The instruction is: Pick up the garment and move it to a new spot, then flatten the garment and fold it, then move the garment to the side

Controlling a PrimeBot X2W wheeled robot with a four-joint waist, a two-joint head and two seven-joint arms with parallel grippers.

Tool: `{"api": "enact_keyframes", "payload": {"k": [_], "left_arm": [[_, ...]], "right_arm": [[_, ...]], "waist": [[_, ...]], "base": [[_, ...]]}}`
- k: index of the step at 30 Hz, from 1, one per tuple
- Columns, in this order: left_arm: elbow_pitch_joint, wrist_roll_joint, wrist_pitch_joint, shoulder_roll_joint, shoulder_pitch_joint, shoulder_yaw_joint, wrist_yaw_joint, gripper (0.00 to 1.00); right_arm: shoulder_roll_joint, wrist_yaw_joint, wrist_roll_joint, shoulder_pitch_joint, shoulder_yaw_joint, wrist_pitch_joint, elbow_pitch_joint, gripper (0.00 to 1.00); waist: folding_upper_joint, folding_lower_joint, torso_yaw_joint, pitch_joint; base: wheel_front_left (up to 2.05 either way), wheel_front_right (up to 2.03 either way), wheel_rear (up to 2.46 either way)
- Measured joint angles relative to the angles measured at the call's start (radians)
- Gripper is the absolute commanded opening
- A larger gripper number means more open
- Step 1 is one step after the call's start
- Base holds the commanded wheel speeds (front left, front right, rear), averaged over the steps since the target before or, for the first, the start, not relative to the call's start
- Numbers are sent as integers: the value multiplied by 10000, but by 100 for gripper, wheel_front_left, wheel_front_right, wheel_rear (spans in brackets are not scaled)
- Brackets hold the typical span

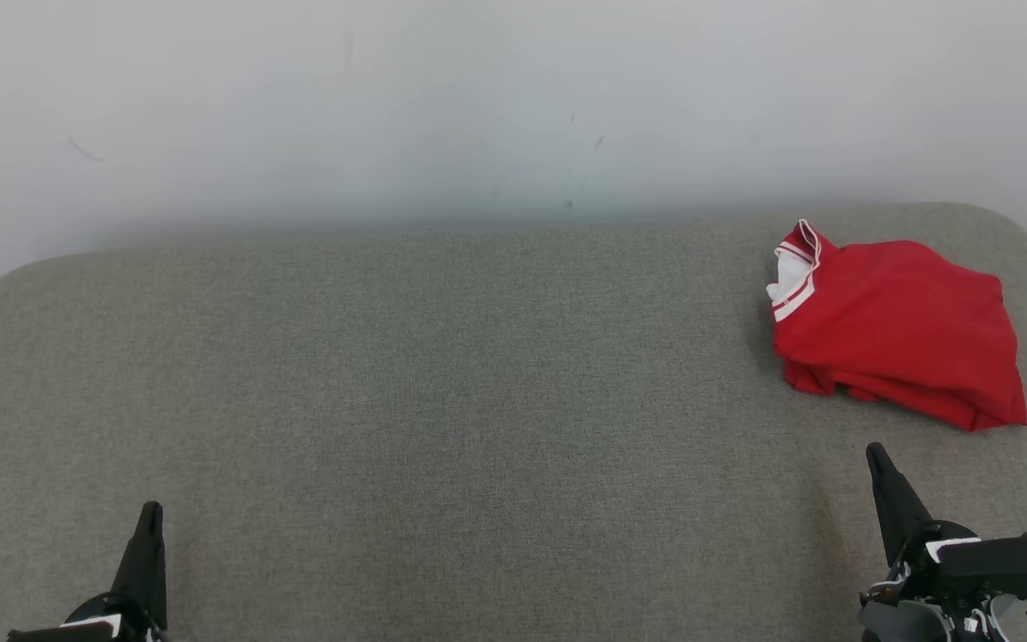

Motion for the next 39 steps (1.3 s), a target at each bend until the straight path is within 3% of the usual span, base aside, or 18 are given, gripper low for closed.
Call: {"api": "enact_keyframes", "payload": {"k": [39], "left_arm": [[13, 0, 0, -2, -9, -2, -2, 0]], "right_arm": [[0, 31, 0, -2, 2, 0, 2, 0]], "waist": [[0, 0, 0, -1]], "base": [[0, 0, 0]]}}
